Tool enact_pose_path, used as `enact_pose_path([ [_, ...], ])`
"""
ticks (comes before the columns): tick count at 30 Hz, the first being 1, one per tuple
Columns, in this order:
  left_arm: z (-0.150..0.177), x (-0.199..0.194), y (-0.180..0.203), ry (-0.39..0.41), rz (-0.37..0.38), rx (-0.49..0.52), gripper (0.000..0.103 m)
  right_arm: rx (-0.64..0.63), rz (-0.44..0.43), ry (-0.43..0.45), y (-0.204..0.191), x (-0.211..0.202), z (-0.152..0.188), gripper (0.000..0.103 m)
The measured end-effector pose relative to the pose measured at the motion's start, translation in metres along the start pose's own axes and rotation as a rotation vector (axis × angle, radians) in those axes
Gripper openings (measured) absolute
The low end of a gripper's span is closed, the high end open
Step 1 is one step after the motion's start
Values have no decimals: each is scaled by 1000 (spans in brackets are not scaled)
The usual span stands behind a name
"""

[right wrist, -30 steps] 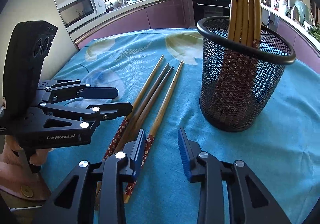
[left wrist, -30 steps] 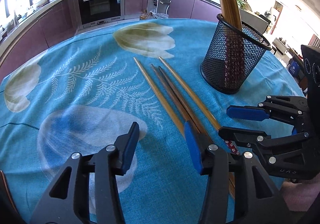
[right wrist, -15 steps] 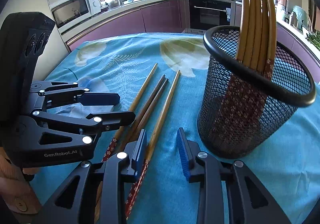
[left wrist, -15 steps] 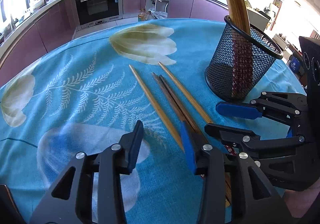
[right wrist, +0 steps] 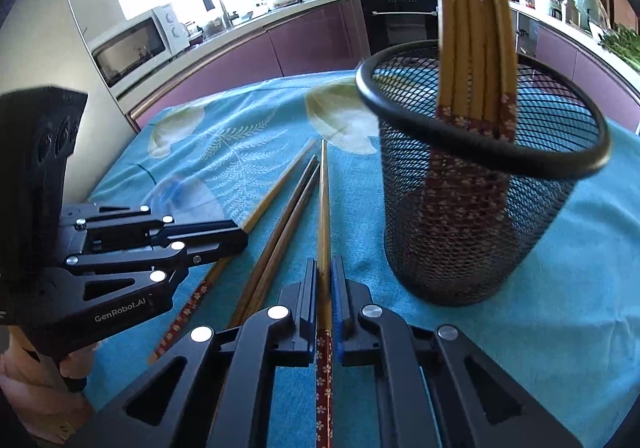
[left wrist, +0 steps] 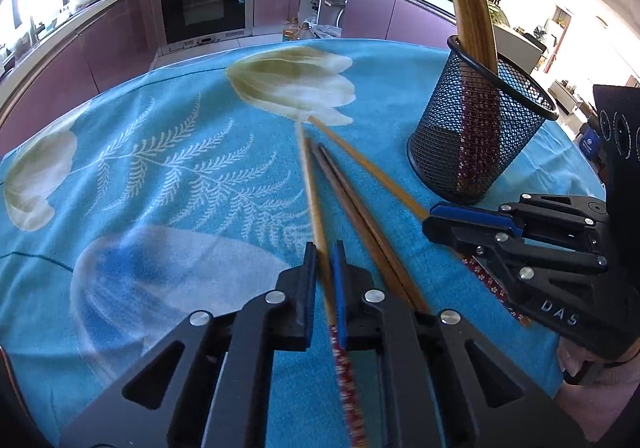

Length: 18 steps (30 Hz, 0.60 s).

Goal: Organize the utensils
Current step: 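Lift the left tool's chopstick upright while the right tool raises its chopstick upright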

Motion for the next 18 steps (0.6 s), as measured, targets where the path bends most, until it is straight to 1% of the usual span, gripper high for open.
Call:
enact_pose_path([
  [3, 3, -4, -1, 5, -2, -7, 8, 5, -36, 7, -3, -6, 2, 6],
  [8, 9, -16, 0, 13, 18, -8, 8, -15, -74, -12, -12, -9, 6, 6],
  [15, 19, -16, 6, -7, 33, 15, 8, -34, -70, -55, -14, -6, 13, 6],
  [18, 20, -13, 6, -14, 36, 19, 8, -31, -57, -62, -11, -4, 15, 8],
])
Point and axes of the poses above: each gripper's, at about its wrist camera, not at the fingertips, and x roughly the way its jaws point, y to its right, z to its underside, the point moved 4 cm from there along x, roughly the way its jaws point, and after that the axes turned 11 degrees about -z, right-handed, at the moved point
